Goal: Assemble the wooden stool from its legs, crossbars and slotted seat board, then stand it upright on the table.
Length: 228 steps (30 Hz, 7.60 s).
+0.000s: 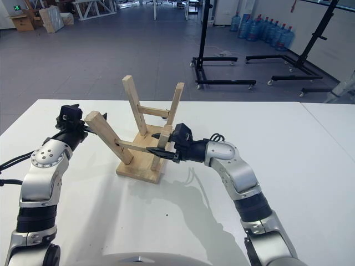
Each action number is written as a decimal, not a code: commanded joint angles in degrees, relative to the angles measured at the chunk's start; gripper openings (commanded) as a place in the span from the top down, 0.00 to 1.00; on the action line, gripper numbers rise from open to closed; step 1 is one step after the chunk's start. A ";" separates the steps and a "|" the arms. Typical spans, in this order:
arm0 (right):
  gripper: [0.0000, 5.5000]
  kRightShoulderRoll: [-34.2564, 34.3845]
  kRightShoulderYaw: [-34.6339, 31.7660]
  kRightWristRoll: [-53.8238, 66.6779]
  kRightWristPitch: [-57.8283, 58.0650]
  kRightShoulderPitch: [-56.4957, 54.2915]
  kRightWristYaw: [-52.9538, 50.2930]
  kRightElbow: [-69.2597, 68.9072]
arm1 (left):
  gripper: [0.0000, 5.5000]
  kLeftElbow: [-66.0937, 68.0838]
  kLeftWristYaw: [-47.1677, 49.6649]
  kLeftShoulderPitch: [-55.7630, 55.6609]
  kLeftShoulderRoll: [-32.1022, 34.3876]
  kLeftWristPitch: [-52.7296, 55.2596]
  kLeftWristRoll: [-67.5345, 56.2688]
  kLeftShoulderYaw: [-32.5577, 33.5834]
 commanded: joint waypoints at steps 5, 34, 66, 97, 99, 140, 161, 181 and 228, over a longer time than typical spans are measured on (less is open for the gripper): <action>0.63 5.67 6.50 -4.09 1.90 -4.50 -2.95 1.76 | 0.12 -5.85 0.71 1.56 -3.24 1.87 1.29 -7.10; 0.28 8.22 4.89 -4.30 5.79 -4.77 -6.62 4.48 | 0.02 2.03 2.84 0.06 -3.33 1.14 3.04 -4.69; 0.18 7.19 -6.18 -10.48 -13.86 -9.64 -11.19 27.72 | 0.02 -1.76 -3.93 -12.87 4.79 16.07 -32.80 16.56; 0.18 3.19 -8.99 -1.66 8.86 -13.83 -9.70 -4.73 | 0.02 9.51 -6.76 -27.79 3.27 5.43 -34.81 9.32; 0.18 -0.76 -14.96 2.60 9.96 -17.03 -7.40 -2.98 | 0.02 7.04 -5.28 -32.27 5.60 8.28 -38.71 12.48; 0.18 9.55 -18.63 0.51 -24.73 -15.42 5.95 41.14 | 0.02 16.83 -11.20 -19.41 3.91 5.13 -28.42 1.80; 0.18 -8.76 -30.40 15.04 8.68 -12.72 -4.56 21.78 | 0.02 30.73 -21.99 -29.08 20.57 8.17 -35.98 20.72; 0.02 -21.14 -23.73 21.67 19.74 11.29 14.74 -2.76 | 0.02 -1.63 -52.62 10.05 23.12 8.16 -42.97 11.40; 0.72 -12.74 -18.08 30.55 31.26 -0.54 4.88 -1.08 | 0.71 1.08 -46.72 0.06 21.58 23.97 -55.39 3.26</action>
